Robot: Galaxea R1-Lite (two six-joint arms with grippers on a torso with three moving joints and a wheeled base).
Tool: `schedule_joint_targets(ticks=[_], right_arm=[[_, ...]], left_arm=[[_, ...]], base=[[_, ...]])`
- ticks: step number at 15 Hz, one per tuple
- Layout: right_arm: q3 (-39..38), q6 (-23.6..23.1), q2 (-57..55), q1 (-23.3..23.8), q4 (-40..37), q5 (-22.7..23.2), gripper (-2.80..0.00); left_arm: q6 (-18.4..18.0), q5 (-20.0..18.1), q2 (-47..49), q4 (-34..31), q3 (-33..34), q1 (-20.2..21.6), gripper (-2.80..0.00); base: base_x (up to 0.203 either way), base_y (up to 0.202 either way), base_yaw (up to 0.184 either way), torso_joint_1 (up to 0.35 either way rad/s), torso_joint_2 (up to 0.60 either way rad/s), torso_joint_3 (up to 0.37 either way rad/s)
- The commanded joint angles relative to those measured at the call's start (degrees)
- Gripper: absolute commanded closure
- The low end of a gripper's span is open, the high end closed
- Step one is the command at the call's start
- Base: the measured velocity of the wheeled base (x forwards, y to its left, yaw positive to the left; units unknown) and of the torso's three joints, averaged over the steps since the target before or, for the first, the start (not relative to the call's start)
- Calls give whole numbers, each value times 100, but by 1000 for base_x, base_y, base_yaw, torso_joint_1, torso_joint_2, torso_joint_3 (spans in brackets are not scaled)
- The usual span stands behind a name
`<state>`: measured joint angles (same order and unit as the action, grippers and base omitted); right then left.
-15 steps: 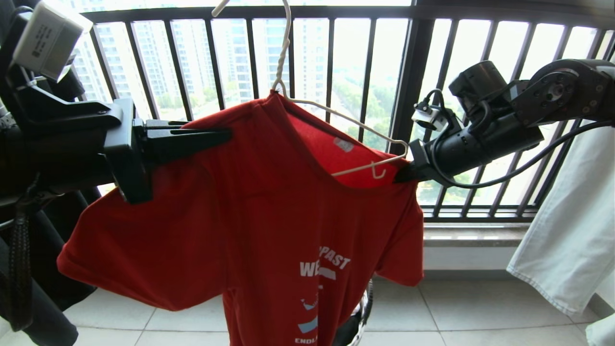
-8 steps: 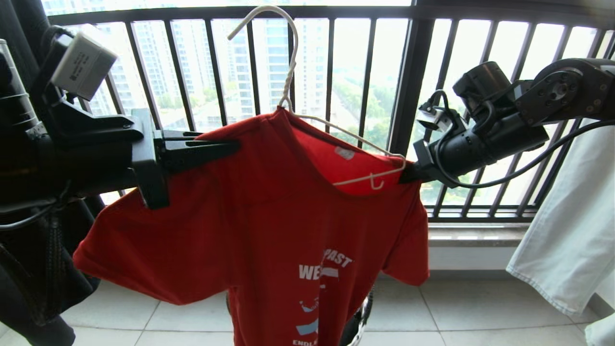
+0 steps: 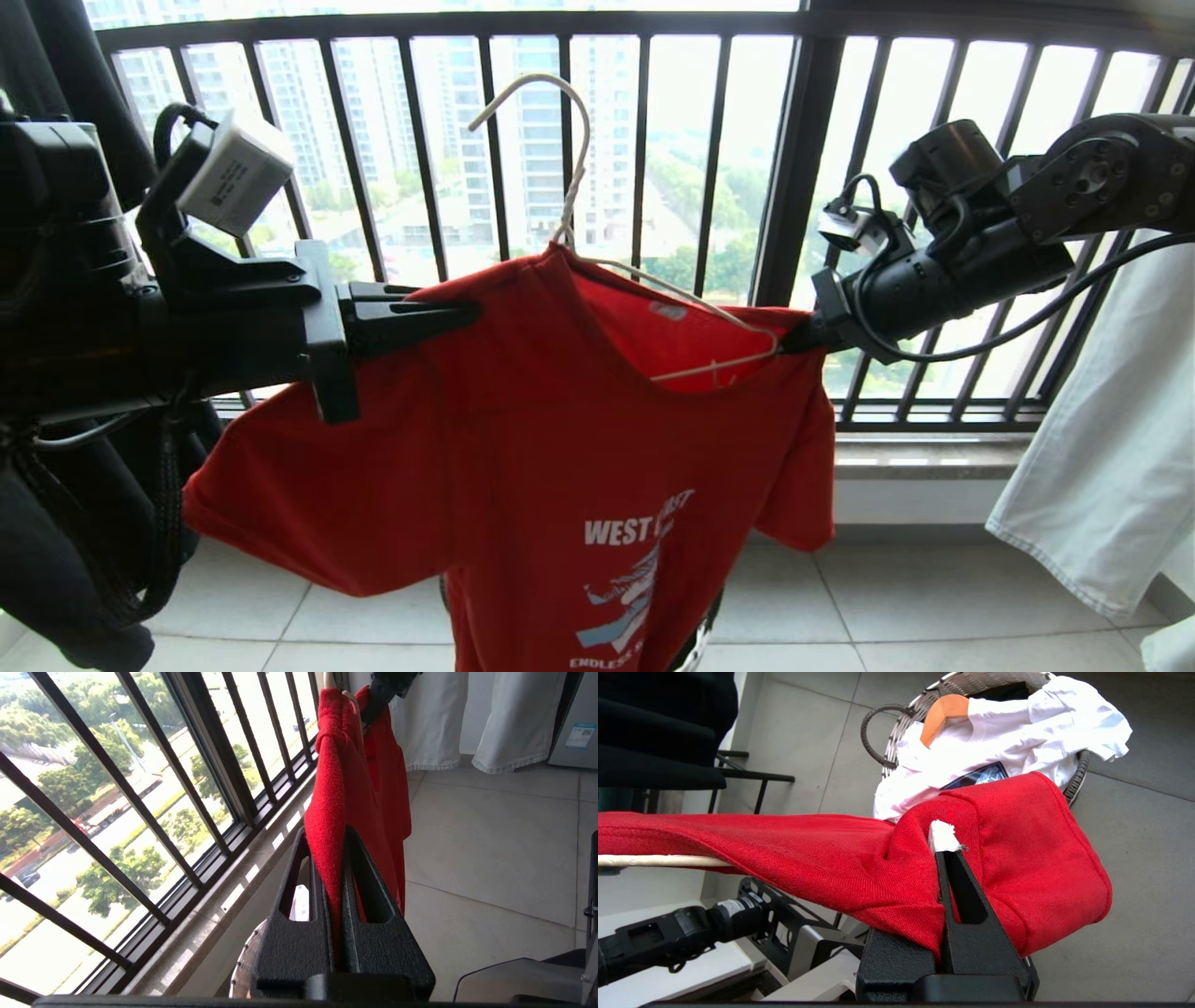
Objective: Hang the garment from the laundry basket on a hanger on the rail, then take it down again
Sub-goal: Hang the clothes on the clothes rack
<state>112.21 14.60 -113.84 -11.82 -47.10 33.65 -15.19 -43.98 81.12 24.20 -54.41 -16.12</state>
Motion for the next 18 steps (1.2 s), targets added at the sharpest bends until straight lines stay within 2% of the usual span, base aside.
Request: schedule_joint_targets(ticks=[1,8,13,18], right_arm=[[2,7,76,-12,-27,37,0],[2,-19,265,-215,316,-119,0],[1,-31,142,-92,319,-285,0],[-7,-151,-4,-83,367,-734,0]], left_arm=[[-3,-23,214,15,-64,-6,0],[33,12,388,6,-227,-6,0],[16,30,343,6,-228,21,0],[16,15,113,6,-149,82,0]], base=[[0,0,0,0,0,0],[0,0,0,0,0,0],[0,0,0,0,0,0],[0,0,0,0,0,0]])
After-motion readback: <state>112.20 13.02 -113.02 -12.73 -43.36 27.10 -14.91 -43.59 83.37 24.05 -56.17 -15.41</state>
